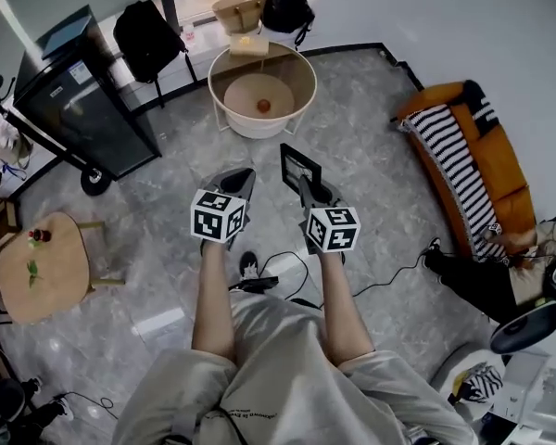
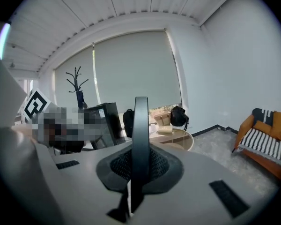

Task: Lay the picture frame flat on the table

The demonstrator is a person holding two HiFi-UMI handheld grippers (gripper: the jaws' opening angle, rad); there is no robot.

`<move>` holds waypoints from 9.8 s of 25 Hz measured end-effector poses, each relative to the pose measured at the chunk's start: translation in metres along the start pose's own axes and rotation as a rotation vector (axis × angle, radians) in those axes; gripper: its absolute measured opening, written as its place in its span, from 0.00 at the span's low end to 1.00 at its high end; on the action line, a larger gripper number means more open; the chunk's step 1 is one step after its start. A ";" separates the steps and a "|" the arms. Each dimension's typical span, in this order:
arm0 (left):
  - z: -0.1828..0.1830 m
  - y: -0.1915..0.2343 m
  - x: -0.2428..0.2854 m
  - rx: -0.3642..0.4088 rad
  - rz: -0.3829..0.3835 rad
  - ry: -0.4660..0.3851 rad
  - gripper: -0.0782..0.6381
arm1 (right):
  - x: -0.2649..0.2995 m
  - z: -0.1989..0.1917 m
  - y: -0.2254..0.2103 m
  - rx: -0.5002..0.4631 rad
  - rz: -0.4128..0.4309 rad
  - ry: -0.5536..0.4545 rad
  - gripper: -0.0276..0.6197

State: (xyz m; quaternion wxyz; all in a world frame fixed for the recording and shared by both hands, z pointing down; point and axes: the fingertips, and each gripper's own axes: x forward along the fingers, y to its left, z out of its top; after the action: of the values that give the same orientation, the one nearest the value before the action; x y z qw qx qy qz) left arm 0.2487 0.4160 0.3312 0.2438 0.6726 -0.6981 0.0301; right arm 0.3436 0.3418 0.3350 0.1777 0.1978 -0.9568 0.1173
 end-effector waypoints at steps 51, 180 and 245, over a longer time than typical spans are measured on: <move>0.164 0.241 0.169 0.070 0.109 0.072 0.14 | 0.317 0.167 -0.126 0.140 0.008 -0.124 0.11; -0.083 0.548 0.775 0.238 -0.617 0.839 0.14 | 0.806 -0.135 -0.386 1.139 -0.475 -0.045 0.11; -0.097 0.534 0.827 0.291 -0.565 0.918 0.14 | 0.826 -0.188 -0.430 0.908 -0.655 0.409 0.36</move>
State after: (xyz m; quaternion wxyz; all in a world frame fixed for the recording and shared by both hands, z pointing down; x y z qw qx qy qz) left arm -0.2119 -0.2624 0.8843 0.4261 0.7780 -0.3015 0.3497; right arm -0.1295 -0.2657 0.8913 0.2831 0.5124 -0.6463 0.4894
